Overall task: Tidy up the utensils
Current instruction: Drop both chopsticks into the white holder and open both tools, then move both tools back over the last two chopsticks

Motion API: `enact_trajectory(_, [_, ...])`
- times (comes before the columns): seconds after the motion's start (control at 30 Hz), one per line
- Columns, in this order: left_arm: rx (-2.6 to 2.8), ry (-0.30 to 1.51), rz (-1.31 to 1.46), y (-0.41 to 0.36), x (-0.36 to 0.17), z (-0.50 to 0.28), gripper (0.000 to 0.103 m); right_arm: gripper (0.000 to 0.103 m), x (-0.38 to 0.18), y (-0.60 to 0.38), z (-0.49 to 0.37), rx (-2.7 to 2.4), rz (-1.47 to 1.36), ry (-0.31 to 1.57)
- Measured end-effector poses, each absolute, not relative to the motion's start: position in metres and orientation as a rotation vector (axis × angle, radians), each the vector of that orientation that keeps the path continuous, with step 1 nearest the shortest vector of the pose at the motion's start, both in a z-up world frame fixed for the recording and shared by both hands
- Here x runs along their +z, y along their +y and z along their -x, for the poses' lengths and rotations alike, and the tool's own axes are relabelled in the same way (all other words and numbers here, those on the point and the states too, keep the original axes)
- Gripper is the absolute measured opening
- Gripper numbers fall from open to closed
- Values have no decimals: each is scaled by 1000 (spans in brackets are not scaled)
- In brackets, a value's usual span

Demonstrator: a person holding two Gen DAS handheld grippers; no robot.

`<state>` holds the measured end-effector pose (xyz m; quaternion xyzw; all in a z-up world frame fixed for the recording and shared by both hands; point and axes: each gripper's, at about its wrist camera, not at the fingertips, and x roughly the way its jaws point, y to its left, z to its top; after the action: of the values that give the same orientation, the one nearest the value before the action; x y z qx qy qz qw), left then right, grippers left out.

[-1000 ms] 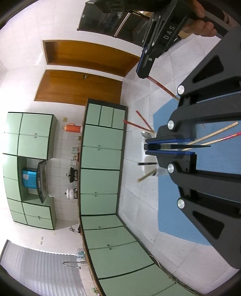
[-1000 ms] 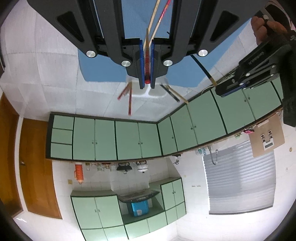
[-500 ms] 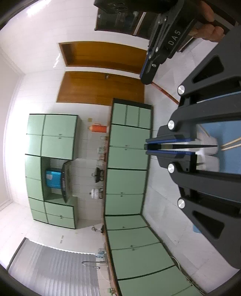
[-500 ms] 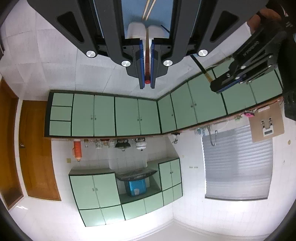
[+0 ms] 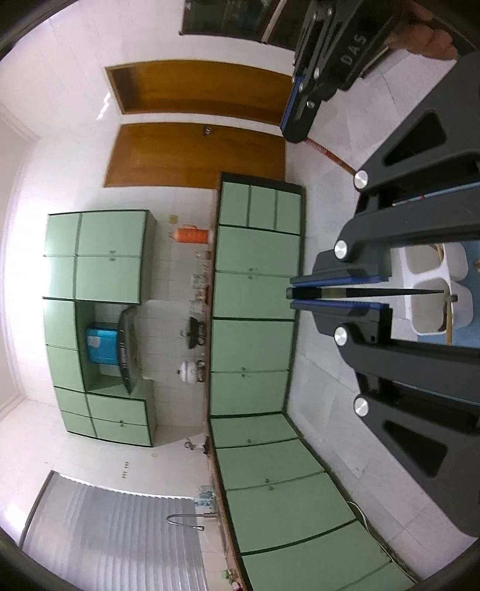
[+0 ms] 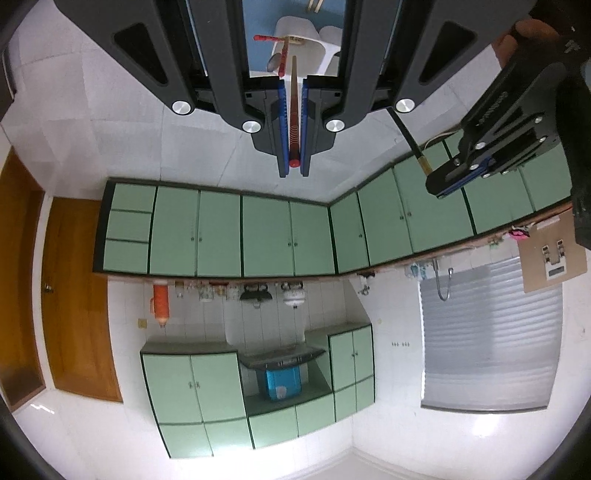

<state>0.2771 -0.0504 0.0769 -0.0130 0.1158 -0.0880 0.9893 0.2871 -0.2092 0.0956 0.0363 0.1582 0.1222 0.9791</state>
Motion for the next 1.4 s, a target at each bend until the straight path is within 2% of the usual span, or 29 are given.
enact_trajectory(0.67, [-161,410,30,-27,22,-323,7,7,29,-194,-333,273,-36,495])
enact_trajectory(0.73, [-158,411,37,-23,21,-321,15,15,28,-196,-332,277,-45,490])
enact_trajectory(0.77, [-155,408,41,-23,22,-320,25,17,28,-199,-329,275,-52,484])
enact_trajectory(0.8, [-151,398,47,-19,24,-316,31,21,29,-201,-327,273,-55,478])
enact_trajectory(0.87, [-146,383,52,-15,27,-309,34,27,32,-206,-319,257,-55,452])
enact_trajectory(0.97, [-139,352,60,-9,33,-294,44,35,36,-214,-306,232,-50,422])
enact_trajectory(1.2, [-133,287,61,-2,40,-241,67,47,34,-227,-263,217,-68,379])
enact_trajectory(1.4, [-131,295,56,-1,25,-200,80,58,14,-234,-222,204,-104,391])
